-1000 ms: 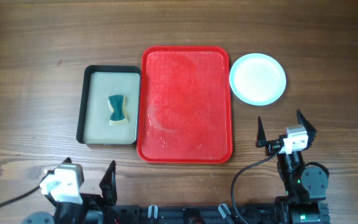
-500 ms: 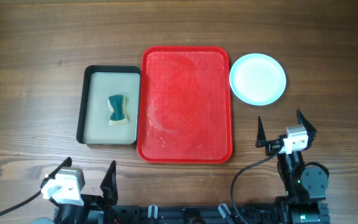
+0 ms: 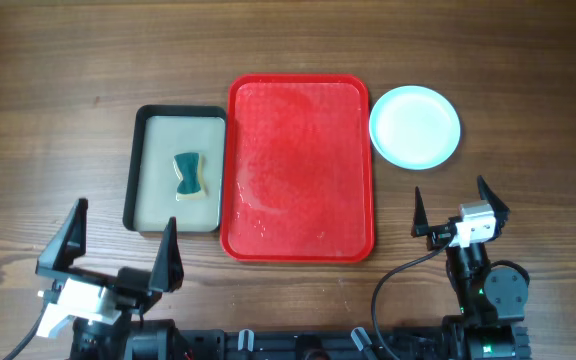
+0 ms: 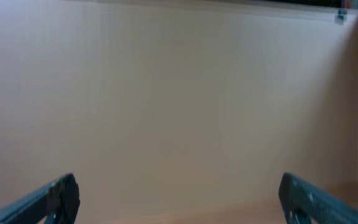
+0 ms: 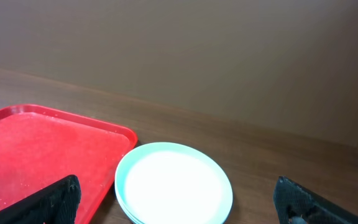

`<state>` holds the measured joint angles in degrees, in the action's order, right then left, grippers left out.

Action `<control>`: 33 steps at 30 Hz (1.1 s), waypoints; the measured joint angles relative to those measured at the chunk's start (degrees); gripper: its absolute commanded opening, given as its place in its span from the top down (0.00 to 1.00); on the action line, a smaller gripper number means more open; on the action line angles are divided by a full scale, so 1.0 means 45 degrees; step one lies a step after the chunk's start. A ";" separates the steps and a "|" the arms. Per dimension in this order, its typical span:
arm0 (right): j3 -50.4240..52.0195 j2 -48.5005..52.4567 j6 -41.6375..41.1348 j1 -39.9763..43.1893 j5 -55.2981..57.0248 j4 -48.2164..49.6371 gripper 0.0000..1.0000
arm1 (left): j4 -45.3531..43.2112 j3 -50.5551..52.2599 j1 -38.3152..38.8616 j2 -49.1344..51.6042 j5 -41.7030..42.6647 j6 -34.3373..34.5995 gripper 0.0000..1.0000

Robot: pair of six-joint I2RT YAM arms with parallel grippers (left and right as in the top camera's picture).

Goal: Clean dirty plates on tray and stack at the side

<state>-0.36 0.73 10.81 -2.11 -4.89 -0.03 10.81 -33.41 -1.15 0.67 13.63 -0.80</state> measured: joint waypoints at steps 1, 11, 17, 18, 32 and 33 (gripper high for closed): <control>0.0000 0.0000 0.0005 0.0000 0.0000 0.0005 0.00 | -0.0767 0.0389 0.0000 0.0000 0.0049 -0.0005 0.00; 0.0000 0.0000 0.0000 -0.0005 0.0005 0.0005 0.00 | -0.8709 0.5882 0.0000 0.0005 0.0306 0.0000 0.00; 0.0000 0.0000 0.0000 0.0000 0.0005 0.0000 0.00 | -0.7694 0.7218 -0.0238 -0.0005 0.0291 0.0000 0.00; 0.0000 0.0000 0.0000 0.0000 0.0005 0.0005 0.00 | -0.6907 0.7242 -0.0316 -0.0019 0.0287 0.0005 0.00; 0.0000 0.0000 0.0000 0.0000 0.0005 0.0005 0.00 | -0.1540 0.7315 0.0316 0.0024 -0.2540 0.0000 0.00; 0.0000 0.0000 0.0000 0.0000 0.0005 0.0005 0.00 | -0.1535 0.7315 0.0316 0.0024 -0.2642 0.0005 0.00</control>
<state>-0.36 0.73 10.81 -2.11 -4.86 -0.01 3.90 -0.49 0.27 0.78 1.74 -0.78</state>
